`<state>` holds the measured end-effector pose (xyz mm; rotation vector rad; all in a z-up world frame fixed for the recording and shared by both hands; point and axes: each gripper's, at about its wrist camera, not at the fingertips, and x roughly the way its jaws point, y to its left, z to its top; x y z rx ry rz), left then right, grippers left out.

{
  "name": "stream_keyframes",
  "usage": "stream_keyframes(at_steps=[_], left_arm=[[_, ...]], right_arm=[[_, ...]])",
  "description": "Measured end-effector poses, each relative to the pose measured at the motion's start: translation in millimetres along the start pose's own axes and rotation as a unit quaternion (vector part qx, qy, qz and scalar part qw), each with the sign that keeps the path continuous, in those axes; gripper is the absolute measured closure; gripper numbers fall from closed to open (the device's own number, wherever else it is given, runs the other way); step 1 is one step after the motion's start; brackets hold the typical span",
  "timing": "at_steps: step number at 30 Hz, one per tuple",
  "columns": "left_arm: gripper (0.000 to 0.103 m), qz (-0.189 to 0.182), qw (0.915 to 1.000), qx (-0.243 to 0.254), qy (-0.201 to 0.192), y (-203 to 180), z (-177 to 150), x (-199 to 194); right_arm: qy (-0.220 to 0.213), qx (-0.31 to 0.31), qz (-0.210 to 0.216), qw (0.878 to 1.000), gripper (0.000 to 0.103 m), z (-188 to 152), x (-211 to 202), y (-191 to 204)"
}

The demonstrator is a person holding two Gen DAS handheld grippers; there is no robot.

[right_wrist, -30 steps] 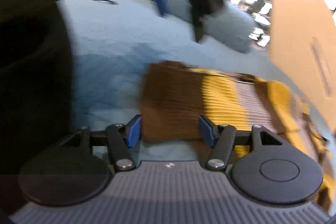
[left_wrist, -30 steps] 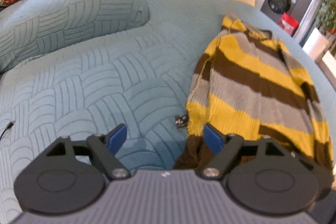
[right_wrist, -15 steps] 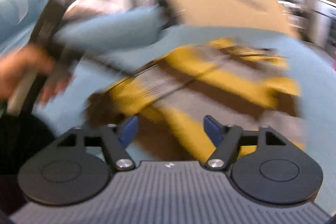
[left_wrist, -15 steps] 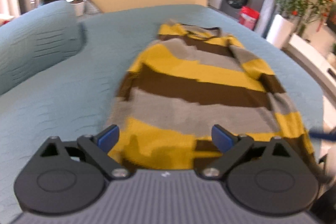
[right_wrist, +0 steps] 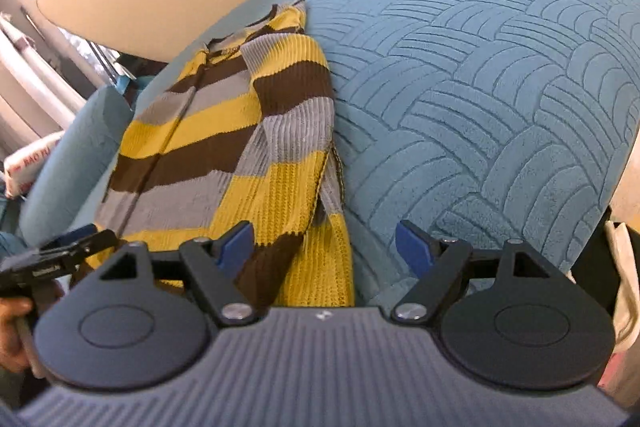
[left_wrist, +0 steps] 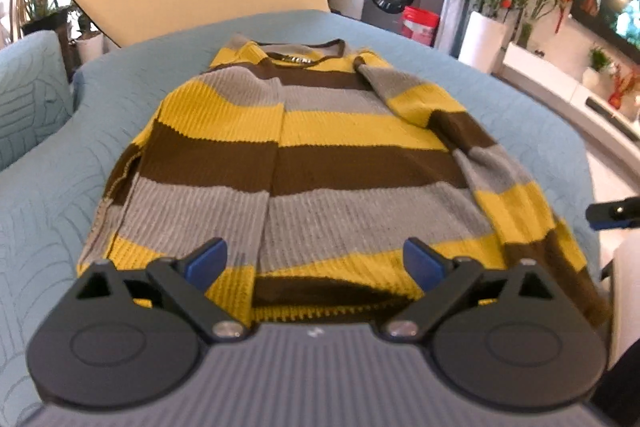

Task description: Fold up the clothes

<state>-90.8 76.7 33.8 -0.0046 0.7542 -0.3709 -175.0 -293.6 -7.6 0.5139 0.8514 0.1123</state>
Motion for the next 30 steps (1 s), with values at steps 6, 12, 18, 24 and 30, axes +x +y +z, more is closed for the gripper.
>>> stream_keyframes(at_steps=[6, 12, 18, 24, 30], left_arm=[[0.005, -0.006, 0.9992, -0.034, 0.019, 11.6, -0.2, 4.0], [0.005, 0.000, 0.9989, -0.043, 0.017, 16.9, 1.1, 1.2], [0.005, 0.002, 0.9979, -0.062, 0.019, 25.0, 2.0, -0.5], [0.004, 0.002, 0.9971, -0.069, 0.030, 28.5, 2.2, 1.7], [0.004, 0.011, 0.9969, -0.069, 0.035, 31.4, 2.6, 0.0]], right_arm=[[0.049, 0.063, 0.007, 0.997, 0.023, 0.9, 6.1, -27.6], [0.050, 0.093, 0.017, 0.994, 0.020, -0.9, 14.1, -34.1], [0.091, 0.070, 0.073, 0.991, 0.021, -2.2, 18.7, -23.0], [0.094, 0.076, 0.076, 0.990, 0.020, -2.1, 20.9, -19.2], [0.109, 0.107, 0.135, 0.979, 0.055, -4.8, 26.0, -25.7]])
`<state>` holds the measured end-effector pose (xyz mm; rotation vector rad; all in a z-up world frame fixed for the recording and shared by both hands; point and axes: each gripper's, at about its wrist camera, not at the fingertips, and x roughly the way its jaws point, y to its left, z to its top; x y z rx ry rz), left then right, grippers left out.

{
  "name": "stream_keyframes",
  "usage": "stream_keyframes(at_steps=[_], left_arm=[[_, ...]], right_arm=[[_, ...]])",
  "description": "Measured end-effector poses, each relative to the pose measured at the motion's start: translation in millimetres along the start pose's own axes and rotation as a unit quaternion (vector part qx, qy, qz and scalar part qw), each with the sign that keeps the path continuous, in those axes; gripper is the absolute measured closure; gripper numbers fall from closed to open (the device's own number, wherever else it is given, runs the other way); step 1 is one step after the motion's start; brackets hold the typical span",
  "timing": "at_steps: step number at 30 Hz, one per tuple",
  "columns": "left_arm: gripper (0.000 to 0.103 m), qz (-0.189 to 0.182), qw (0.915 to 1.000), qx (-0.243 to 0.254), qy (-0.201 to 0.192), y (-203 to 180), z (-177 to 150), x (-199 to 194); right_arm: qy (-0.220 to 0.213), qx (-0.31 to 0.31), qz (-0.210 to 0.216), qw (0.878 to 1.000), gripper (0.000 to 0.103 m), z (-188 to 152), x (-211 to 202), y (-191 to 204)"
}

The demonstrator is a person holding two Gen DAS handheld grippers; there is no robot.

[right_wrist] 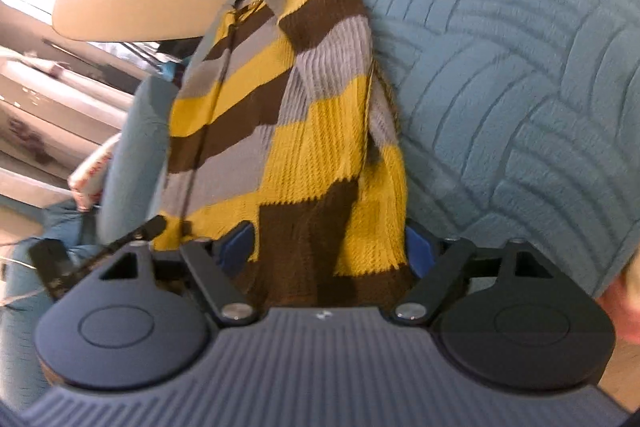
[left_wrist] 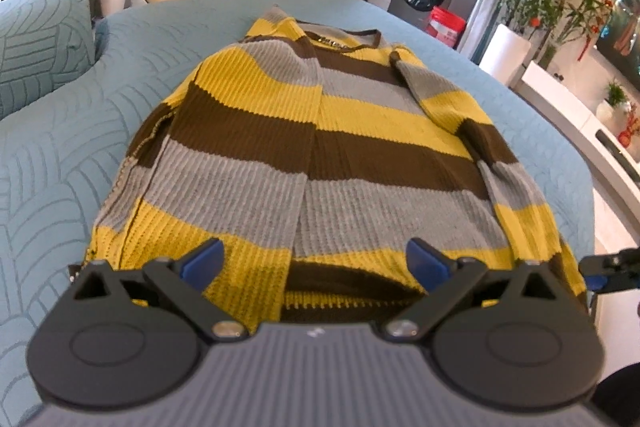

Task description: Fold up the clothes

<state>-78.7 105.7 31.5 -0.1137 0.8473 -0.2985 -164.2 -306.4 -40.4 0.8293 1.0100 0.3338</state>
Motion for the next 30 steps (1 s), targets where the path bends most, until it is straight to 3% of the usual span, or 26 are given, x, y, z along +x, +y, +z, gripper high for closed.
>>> stream_keyframes(at_steps=[1, 2, 6, 10, 16, 20, 22, 26, 27, 30], left_arm=[[0.004, 0.001, 1.0000, -0.002, -0.002, 1.2, 0.4, -1.6], [0.004, 0.002, 1.0000, -0.003, -0.007, 2.6, 1.1, -3.8], [0.005, -0.010, 0.9991, -0.019, -0.037, 12.6, 7.0, -23.1], [0.004, -0.004, 0.9962, -0.035, -0.080, 34.6, 19.2, -52.4], [0.003, 0.002, 0.9967, -0.041, -0.070, 65.2, 31.4, -79.7], [0.003, 0.045, 0.9972, -0.029, -0.052, 82.9, 32.3, -81.7], [0.003, 0.057, 0.9964, -0.041, -0.048, 95.6, 28.6, -83.2], [0.003, 0.070, 0.9939, -0.076, -0.037, 121.4, 17.0, -91.1], [0.003, 0.074, 0.9936, -0.078, -0.034, 126.2, 13.4, -93.2], [0.003, 0.093, 0.9921, -0.080, -0.026, 143.7, 2.9, -102.9]], right_arm=[[0.001, -0.007, 0.002, 1.000, 0.065, 0.2, 0.2, 2.6], [0.003, -0.016, 0.005, 1.000, 0.084, 0.4, -0.1, 6.0], [-0.006, -0.041, 0.027, 0.999, 0.093, 2.1, -5.7, 28.0], [-0.023, -0.042, 0.052, 0.997, 0.094, 4.7, -9.9, 44.4], [-0.057, -0.048, 0.073, 0.995, 0.095, 8.6, -12.5, 80.9], [-0.069, -0.066, 0.105, 0.990, 0.095, 17.5, -3.9, 123.3], [-0.052, -0.088, 0.137, 0.985, 0.095, 28.7, 24.4, 171.0], [-0.012, -0.129, 0.138, 0.982, 0.095, 31.2, 79.9, 225.0], [0.017, -0.153, 0.133, 0.979, 0.095, 27.5, 115.3, 250.7], [0.061, -0.185, 0.111, 0.974, 0.095, 17.6, 163.3, 279.0]])
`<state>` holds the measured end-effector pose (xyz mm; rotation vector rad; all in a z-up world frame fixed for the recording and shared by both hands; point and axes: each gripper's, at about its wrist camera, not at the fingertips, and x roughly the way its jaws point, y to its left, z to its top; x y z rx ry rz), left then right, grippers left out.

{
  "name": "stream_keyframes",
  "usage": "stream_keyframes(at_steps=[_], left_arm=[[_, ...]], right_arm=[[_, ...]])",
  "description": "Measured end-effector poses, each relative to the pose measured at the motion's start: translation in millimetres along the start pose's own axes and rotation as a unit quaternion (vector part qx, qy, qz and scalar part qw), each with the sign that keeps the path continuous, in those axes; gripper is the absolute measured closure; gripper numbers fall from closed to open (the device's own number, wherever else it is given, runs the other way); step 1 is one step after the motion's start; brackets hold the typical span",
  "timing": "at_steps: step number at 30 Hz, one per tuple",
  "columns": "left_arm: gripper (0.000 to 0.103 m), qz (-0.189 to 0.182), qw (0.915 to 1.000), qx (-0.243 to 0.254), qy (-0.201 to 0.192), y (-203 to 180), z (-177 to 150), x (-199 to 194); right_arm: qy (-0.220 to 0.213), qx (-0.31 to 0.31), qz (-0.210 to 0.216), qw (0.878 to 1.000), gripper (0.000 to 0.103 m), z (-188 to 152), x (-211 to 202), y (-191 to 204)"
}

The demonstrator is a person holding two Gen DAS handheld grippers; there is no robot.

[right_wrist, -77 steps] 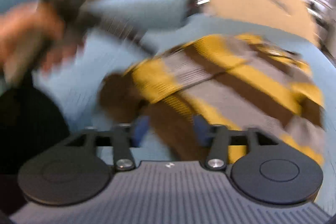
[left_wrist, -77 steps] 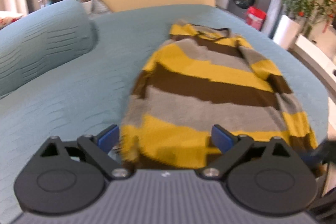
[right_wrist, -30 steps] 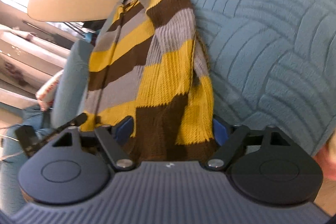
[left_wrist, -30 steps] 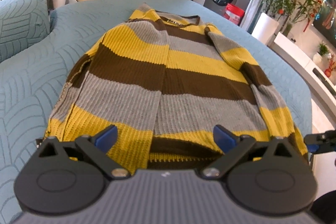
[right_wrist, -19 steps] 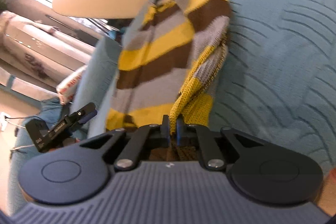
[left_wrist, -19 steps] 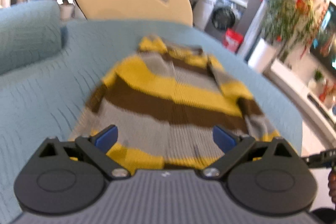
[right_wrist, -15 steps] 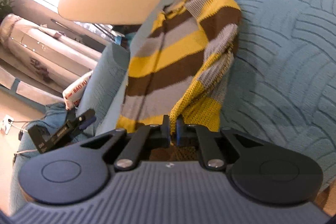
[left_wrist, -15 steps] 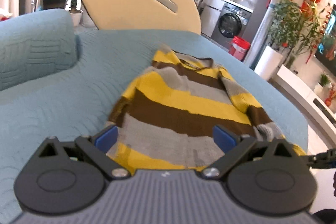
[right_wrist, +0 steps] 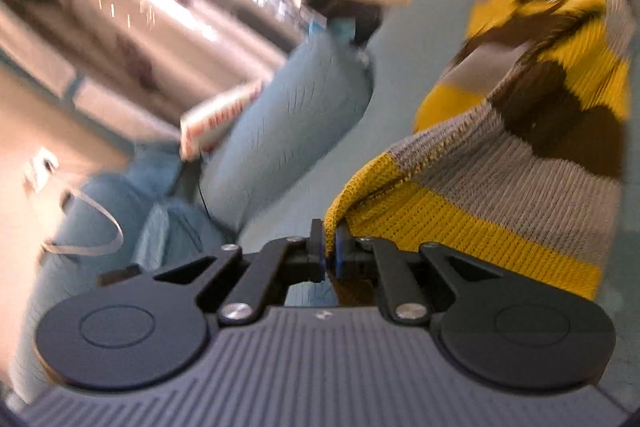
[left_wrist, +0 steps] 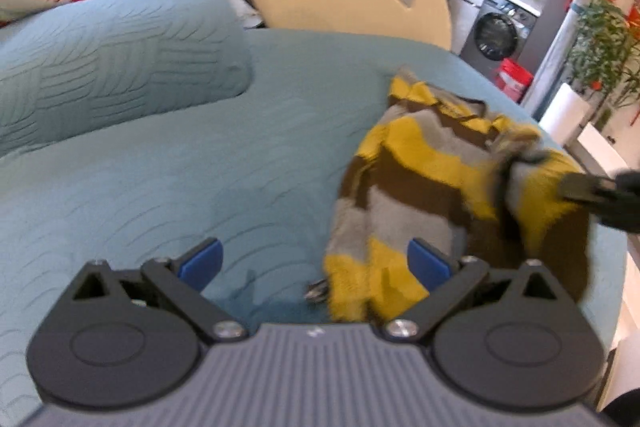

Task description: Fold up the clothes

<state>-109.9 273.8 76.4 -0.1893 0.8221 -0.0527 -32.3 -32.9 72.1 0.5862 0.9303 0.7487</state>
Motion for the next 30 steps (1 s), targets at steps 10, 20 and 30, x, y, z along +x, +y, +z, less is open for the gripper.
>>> stream_keyframes(at_steps=[10, 20, 30], left_arm=[[0.003, 0.021, 0.9981, 0.055, 0.019, -6.5, -11.3, -2.3], [0.003, 0.044, 0.9872, 0.147, -0.042, -125.0, 14.1, 27.2], [0.000, 0.170, 0.9627, 0.198, -0.074, -217.1, 17.5, 136.9]], right_arm=[[0.124, 0.015, -0.043, 0.991, 0.070, -17.8, 104.7, -16.2], [-0.067, -0.079, -0.214, 0.971, 0.028, 82.7, -57.9, -50.4], [-0.062, -0.035, -0.311, 0.948, 0.034, 216.9, 0.5, -110.7]])
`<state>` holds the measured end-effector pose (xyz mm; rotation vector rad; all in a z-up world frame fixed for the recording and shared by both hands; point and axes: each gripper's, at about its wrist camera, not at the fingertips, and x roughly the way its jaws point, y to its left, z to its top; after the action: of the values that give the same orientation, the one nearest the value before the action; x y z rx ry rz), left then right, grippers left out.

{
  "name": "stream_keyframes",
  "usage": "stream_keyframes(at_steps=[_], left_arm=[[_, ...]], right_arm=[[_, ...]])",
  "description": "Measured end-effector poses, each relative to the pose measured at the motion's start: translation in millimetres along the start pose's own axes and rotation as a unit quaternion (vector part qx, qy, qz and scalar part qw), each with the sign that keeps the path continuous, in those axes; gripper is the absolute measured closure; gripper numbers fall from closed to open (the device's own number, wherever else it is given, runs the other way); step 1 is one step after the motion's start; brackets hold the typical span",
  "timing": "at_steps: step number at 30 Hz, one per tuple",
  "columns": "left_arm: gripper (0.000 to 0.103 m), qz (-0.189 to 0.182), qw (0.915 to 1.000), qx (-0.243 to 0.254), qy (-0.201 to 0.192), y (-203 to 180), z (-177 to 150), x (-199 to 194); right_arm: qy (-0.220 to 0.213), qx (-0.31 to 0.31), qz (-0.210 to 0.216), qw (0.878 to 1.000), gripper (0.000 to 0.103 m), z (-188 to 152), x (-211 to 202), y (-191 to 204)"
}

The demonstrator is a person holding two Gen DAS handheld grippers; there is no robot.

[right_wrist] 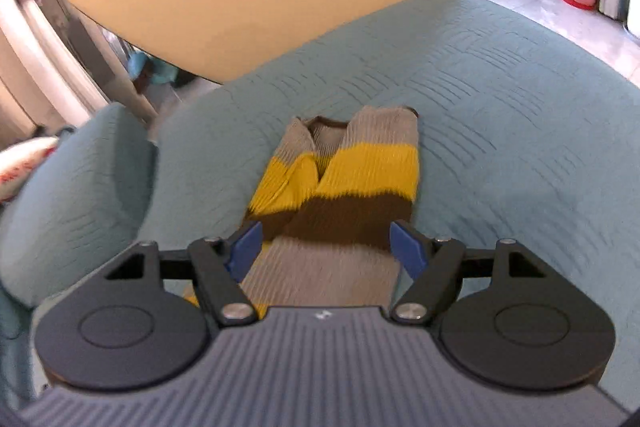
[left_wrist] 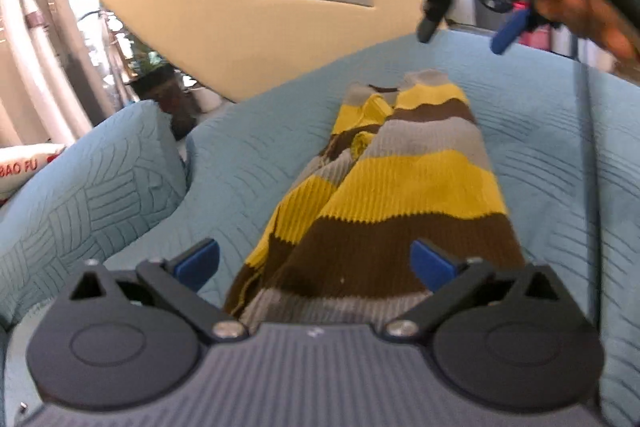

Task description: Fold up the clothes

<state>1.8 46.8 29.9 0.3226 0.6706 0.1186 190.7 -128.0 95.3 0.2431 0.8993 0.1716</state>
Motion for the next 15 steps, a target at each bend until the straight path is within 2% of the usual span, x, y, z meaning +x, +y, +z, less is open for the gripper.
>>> stream_keyframes(at_steps=[3, 5, 7, 10, 11, 12, 15], left_arm=[[0.001, 0.014, 0.9992, 0.038, 0.002, 0.6, -5.9, 11.6], [0.000, 0.014, 0.9995, 0.029, -0.008, 13.9, -3.0, 9.9], [0.000, -0.004, 0.9999, 0.015, -0.003, 25.5, -3.3, 8.1], [0.000, -0.023, 0.9996, 0.004, 0.014, 33.4, -6.3, 11.4], [0.000, -0.024, 0.9996, 0.005, 0.015, 34.0, -7.0, 11.5], [0.000, -0.027, 0.9994, 0.008, 0.018, 34.0, -8.6, 10.7], [0.000, -0.041, 0.9990, 0.006, 0.016, 38.0, -9.8, 4.8]], right_arm=[[0.037, -0.008, -0.031, 0.999, 0.040, 18.6, 52.6, 17.8], [0.062, -0.012, -0.057, 0.996, 0.044, 25.0, 83.6, 22.0], [0.090, -0.019, -0.082, 0.992, 0.048, 29.5, 117.1, 24.6], [0.116, -0.029, -0.100, 0.988, 0.048, 28.7, 138.1, 32.3], [0.119, -0.033, -0.102, 0.987, 0.056, 27.8, 139.8, 32.6], [0.120, -0.052, -0.111, 0.985, 0.079, 25.0, 139.1, 31.6], [0.103, -0.057, -0.104, 0.988, 0.089, 27.3, 131.9, 28.9]])
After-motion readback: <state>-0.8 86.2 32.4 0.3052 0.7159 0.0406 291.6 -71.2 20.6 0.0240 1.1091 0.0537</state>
